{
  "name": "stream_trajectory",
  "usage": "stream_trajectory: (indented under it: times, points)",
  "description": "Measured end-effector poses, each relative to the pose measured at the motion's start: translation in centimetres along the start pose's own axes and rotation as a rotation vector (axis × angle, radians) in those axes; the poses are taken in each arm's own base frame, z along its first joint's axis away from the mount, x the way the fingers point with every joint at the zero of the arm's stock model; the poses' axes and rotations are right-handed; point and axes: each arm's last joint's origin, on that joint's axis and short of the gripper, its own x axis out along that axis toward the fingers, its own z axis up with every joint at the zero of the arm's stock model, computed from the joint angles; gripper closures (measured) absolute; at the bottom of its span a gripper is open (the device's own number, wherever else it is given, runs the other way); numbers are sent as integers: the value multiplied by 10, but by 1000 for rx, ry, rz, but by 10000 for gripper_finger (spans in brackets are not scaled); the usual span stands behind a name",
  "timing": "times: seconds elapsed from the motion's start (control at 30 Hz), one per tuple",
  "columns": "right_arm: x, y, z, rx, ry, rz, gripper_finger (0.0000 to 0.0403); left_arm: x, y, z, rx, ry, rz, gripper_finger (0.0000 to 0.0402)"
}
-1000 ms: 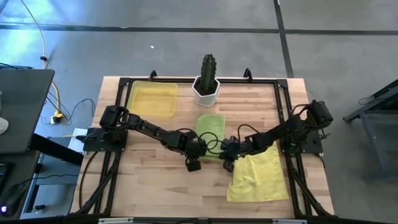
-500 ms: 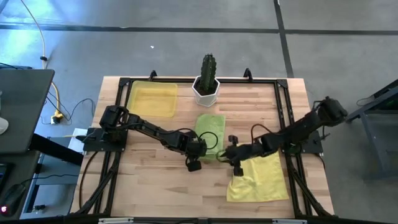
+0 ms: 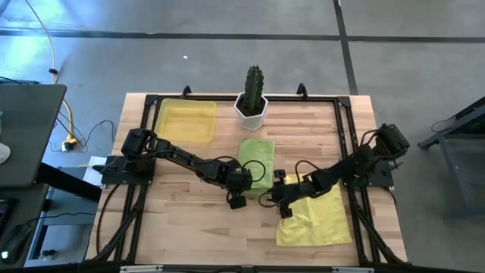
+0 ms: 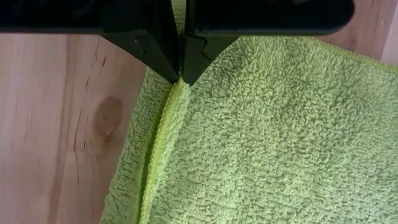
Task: Roll microfiber towels into tight, uniform cylinder then place into a basket
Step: Roll the green microfiber towel
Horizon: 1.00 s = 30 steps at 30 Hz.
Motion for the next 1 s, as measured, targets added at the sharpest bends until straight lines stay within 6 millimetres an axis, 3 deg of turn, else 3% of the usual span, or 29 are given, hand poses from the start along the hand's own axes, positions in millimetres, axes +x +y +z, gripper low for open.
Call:
stream_trajectory:
  times: [0.27,1.0]
  points:
    - [1,-6,-3,-6,38,-32,235,0,0,0,-23,-3,-1,397]
    - [2,-15,-17,53,186,-34,234,0,-2,5,-62,-49,-23,397]
